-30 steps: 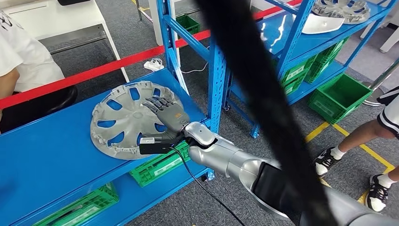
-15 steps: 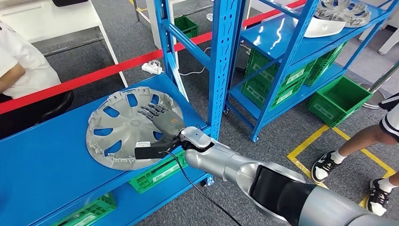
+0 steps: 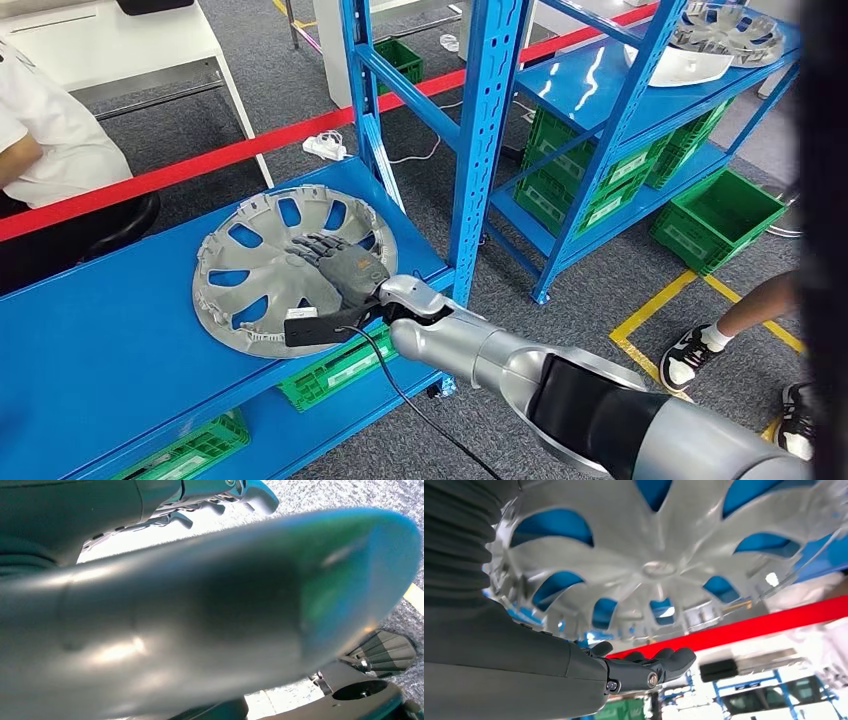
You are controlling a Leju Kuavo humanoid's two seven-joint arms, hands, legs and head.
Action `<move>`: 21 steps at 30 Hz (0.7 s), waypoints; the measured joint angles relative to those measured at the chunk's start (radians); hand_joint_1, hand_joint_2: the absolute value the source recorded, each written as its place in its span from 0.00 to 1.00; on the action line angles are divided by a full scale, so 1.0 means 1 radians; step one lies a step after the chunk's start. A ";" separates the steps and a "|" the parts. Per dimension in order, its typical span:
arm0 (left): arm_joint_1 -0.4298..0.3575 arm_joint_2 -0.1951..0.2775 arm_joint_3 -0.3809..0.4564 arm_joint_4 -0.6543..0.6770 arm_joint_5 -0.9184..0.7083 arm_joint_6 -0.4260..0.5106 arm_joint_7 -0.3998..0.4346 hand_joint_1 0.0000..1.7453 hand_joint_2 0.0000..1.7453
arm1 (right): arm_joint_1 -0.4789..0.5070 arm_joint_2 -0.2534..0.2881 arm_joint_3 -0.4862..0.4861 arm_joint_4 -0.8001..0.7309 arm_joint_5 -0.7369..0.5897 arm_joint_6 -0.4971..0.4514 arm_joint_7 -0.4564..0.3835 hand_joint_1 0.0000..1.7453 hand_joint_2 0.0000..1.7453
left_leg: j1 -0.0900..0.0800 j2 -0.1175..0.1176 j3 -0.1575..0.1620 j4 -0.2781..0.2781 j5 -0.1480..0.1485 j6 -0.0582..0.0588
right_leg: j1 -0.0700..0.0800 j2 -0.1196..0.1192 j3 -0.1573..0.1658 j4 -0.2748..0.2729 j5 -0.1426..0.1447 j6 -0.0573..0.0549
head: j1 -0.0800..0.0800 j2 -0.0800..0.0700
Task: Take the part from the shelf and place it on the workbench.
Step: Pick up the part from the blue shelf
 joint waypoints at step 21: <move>-0.004 -0.002 0.000 0.000 -0.017 -0.006 -0.006 0.00 0.00 | 0.012 0.138 0.033 0.085 -0.088 0.006 -0.026 0.00 1.00 | 0.001 0.000 0.001 0.000 0.000 0.000 | 0.000 0.000 0.001 0.000 0.000 0.000 | 0.000 0.000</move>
